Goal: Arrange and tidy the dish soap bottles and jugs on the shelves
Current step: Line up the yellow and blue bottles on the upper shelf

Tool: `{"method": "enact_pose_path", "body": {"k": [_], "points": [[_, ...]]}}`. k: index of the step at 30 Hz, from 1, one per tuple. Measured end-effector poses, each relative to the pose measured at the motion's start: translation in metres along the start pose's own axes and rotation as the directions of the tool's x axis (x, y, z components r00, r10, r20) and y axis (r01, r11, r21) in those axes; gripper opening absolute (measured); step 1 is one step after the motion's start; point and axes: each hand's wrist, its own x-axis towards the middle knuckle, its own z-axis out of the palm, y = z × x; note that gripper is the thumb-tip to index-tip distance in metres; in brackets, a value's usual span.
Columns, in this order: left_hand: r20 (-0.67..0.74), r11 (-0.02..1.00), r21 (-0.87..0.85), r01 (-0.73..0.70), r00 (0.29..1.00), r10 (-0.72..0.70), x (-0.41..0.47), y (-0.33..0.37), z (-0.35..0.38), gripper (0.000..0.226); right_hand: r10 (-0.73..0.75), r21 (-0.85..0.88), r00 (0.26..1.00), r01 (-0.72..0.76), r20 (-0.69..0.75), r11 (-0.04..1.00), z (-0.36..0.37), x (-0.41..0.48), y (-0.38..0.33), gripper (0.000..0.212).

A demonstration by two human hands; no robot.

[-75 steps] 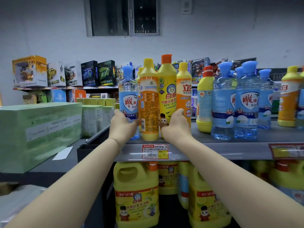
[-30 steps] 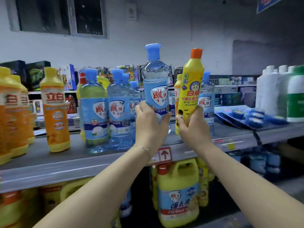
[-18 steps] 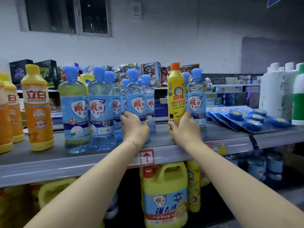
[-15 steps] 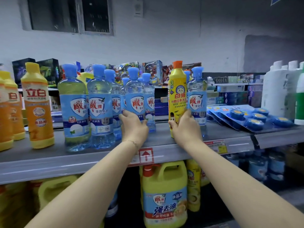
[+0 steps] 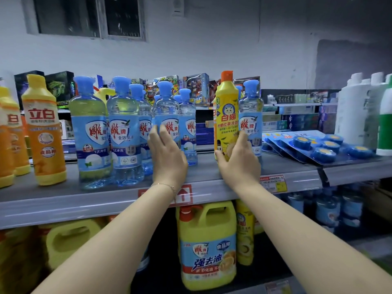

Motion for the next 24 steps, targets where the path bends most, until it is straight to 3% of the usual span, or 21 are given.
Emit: {"method": "enact_pose_path", "body": {"k": [5, 9, 12, 17, 20, 24], "points": [[-0.001, 0.974, 0.065, -0.215, 0.977, 0.215, -0.006, 0.001, -0.001, 0.055, -0.015, -0.026, 1.0, 0.015, -0.004, 1.0, -0.008, -0.001, 0.003, 0.071], [0.156, 0.938, -0.055, -0.342, 0.925, 0.347, -0.015, 0.016, 0.001, 0.048, -0.019, 0.081, 1.0, 0.021, -0.023, 0.997, -0.016, -0.001, 0.005, 0.075], [0.255, 0.93, -0.244, -0.274, 0.908, 0.334, -0.019, 0.035, 0.006, 0.044, -0.004, 0.119, 0.999, 0.01, -0.048, 0.993, -0.023, -0.001, 0.006, 0.073], [0.396, 0.924, -0.377, -0.066, 0.89, 0.225, -0.012, 0.061, 0.02, 0.04, -0.036, 0.09, 0.984, 0.052, -0.173, 0.995, -0.043, 0.006, 0.008, 0.055], [0.483, 0.927, -0.371, 0.047, 0.863, 0.149, -0.007, 0.07, 0.032, 0.048, -0.042, 0.054, 0.971, 0.056, -0.234, 0.997, -0.064, 0.017, 0.016, 0.052], [0.536, 0.943, -0.318, 0.098, 0.839, 0.093, -0.002, 0.079, 0.047, 0.045, 0.001, -0.011, 0.971, -0.004, -0.241, 1.0, -0.08, 0.032, 0.038, 0.047]]}}
